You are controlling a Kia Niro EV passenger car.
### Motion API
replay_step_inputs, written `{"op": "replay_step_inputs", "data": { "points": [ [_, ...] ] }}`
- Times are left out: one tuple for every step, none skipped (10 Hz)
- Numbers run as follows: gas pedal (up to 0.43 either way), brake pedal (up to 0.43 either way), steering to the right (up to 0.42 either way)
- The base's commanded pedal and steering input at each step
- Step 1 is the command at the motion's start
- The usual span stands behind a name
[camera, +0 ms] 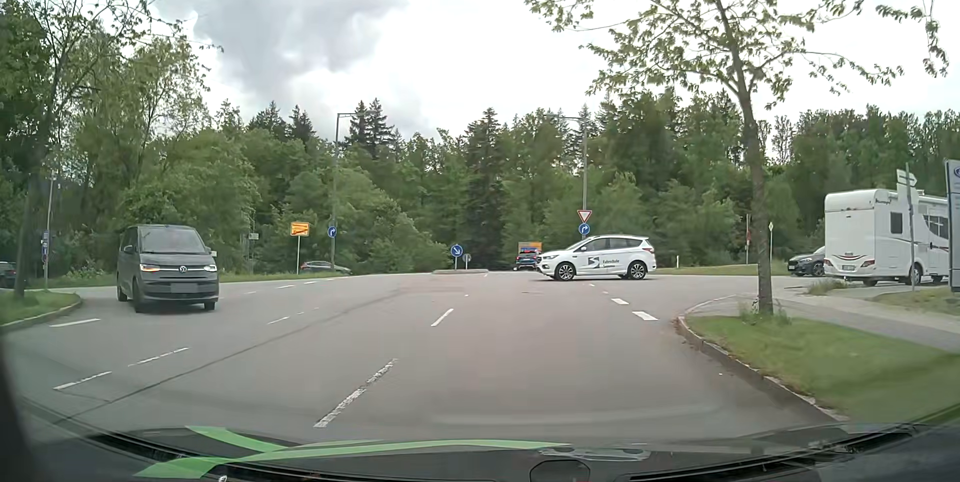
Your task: Follow the waypoints while adhering to traffic rules and regulations
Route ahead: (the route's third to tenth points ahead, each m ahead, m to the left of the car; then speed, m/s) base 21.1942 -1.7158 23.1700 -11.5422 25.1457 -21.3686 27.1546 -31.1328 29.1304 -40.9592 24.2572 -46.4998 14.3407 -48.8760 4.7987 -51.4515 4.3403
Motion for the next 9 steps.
{"op": "replay_step_inputs", "data": {
  "points": [
    [0.020, 0.000, -0.006],
    [0.020, 0.000, -0.004],
    [0.020, 0.000, -0.004],
    [0.020, 0.000, -0.004],
    [0.020, 0.000, -0.004],
    [0.020, 0.000, -0.005],
    [0.020, 0.000, -0.008],
    [0.020, 0.000, -0.008],
    [0.020, 0.000, -0.008]
  ]
}}
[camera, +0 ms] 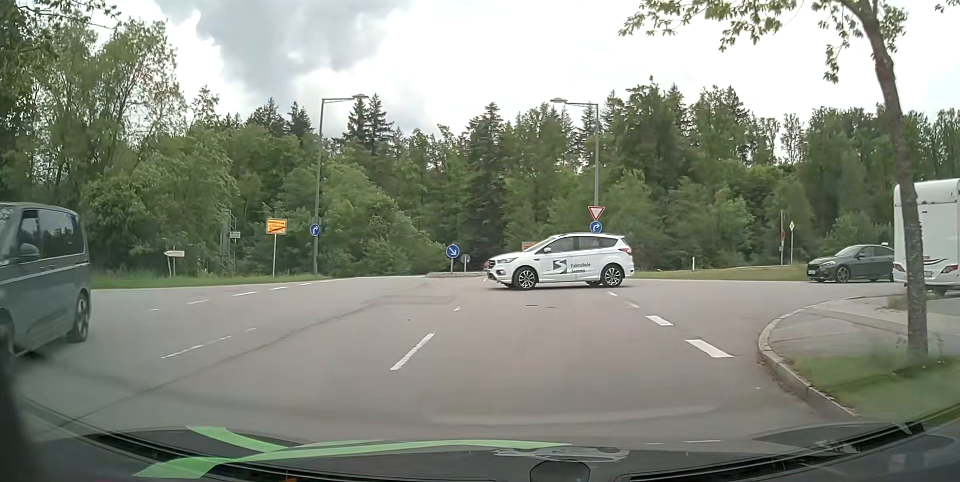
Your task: Follow the waypoints while adhering to traffic rules and regulations
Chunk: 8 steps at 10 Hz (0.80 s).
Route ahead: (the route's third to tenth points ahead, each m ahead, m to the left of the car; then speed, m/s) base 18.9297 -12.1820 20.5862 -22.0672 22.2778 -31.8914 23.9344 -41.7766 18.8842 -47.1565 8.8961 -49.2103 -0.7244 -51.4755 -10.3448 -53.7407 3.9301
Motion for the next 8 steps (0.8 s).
{"op": "replay_step_inputs", "data": {
  "points": [
    [0.020, 0.000, -0.008],
    [0.020, 0.000, -0.008],
    [0.020, 0.000, -0.008],
    [0.020, 0.000, -0.008],
    [0.020, 0.000, -0.008],
    [0.020, 0.000, -0.008],
    [0.020, 0.000, -0.008],
    [0.020, 0.000, -0.008]
  ]
}}
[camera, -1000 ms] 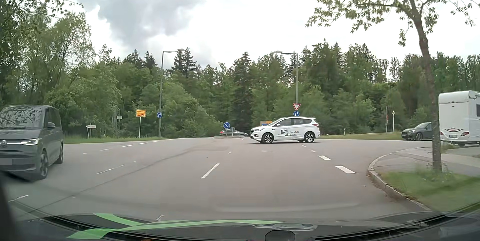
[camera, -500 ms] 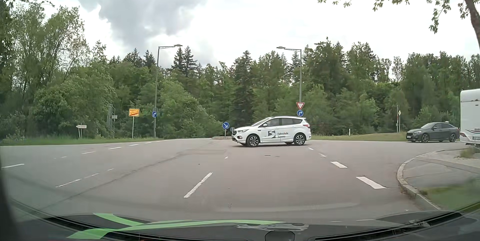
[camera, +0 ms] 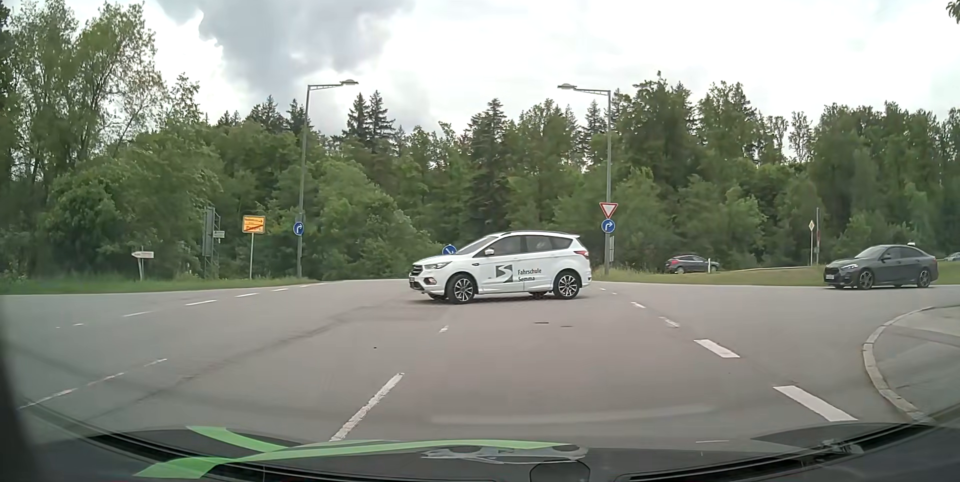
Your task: Follow the waypoints while adhering to traffic rules and regulations
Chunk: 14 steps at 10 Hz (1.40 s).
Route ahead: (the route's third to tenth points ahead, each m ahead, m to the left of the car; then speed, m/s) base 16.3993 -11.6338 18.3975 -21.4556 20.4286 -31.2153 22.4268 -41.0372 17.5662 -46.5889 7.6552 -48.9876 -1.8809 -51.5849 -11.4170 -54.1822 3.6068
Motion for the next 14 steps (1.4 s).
{"op": "replay_step_inputs", "data": {
  "points": [
    [0.020, 0.000, -0.008],
    [0.020, 0.000, -0.008],
    [0.020, 0.000, -0.008],
    [0.020, 0.000, -0.003],
    [0.020, 0.000, 0.007],
    [0.020, 0.000, 0.017],
    [0.020, 0.000, 0.034],
    [0.020, 0.000, 0.052],
    [0.020, 0.000, 0.084],
    [0.020, 0.000, 0.124],
    [0.020, 0.000, 0.147],
    [0.020, 0.000, 0.166],
    [0.028, 0.000, 0.181],
    [0.028, 0.000, 0.209]
  ]
}}
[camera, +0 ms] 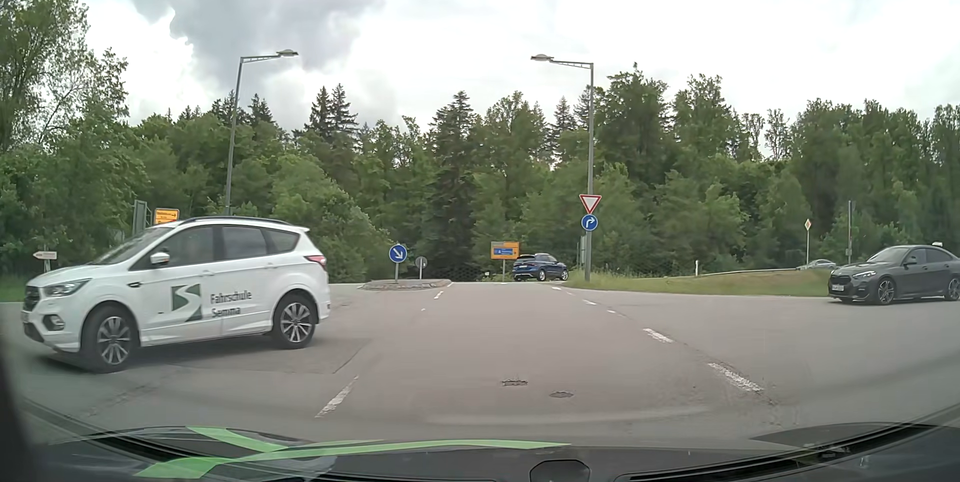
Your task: Follow the waypoints while adhering to traffic rules and regulations
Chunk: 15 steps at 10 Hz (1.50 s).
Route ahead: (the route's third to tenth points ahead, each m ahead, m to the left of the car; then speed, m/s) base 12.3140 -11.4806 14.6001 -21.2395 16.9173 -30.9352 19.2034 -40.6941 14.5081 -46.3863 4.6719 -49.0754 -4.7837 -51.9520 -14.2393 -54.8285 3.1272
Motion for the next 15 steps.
{"op": "replay_step_inputs", "data": {
  "points": [
    [0.028, 0.000, 0.246],
    [0.039, 0.000, 0.279],
    [0.039, 0.000, 0.289],
    [0.039, 0.000, 0.299],
    [0.047, 0.000, 0.316],
    [0.047, 0.000, 0.333],
    [0.047, 0.000, 0.354],
    [0.047, 0.000, 0.377],
    [0.047, 0.000, 0.407],
    [0.059, 0.000, 0.441],
    [0.059, 0.000, 0.468],
    [0.067, 0.000, 0.492],
    [0.067, 0.000, 0.504],
    [0.067, 0.000, 0.506],
    [0.079, 0.000, 0.499]
  ]
}}
